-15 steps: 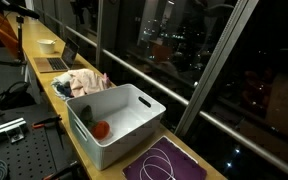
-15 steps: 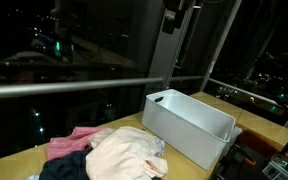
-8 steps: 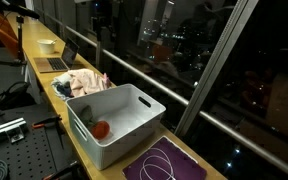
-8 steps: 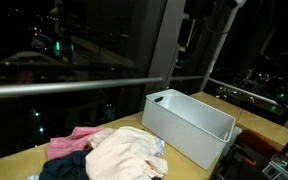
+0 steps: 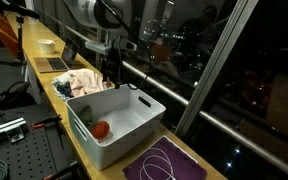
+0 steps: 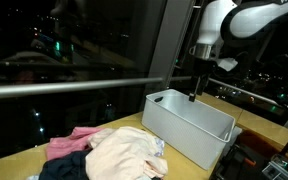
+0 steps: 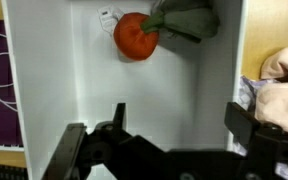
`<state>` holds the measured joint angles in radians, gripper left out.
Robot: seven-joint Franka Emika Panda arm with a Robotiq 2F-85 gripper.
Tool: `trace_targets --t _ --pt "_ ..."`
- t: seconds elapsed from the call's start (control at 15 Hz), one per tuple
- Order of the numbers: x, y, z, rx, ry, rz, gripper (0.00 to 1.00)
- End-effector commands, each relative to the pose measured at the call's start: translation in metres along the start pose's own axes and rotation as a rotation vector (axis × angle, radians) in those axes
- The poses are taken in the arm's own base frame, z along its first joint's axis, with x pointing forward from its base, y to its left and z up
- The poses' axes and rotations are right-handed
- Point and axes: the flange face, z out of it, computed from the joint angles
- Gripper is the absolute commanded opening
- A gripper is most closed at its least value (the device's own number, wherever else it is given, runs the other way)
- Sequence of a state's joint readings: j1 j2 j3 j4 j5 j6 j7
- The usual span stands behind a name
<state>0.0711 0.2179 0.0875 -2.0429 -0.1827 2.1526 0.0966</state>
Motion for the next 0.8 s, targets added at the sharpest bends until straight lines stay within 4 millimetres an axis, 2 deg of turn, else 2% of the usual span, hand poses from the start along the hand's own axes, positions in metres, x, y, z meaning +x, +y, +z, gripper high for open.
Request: trace_targets --t 0.0,0.2,0.33,0.53,0.73 --pt "-0.018 0.012 0.052 0.068 -0.011 0.013 1.0" --pt "-0.034 0.025 0.098 0.094 -0.034 0.024 1.0" --pt "-0.04 0.033 0.121 0.095 -0.048 0.021 1.0" --pt "-0.045 0.04 0.145 0.104 -0.061 0.023 1.0" --pt "-0.045 0.037 0.164 0.108 -0.076 0.017 1.0"
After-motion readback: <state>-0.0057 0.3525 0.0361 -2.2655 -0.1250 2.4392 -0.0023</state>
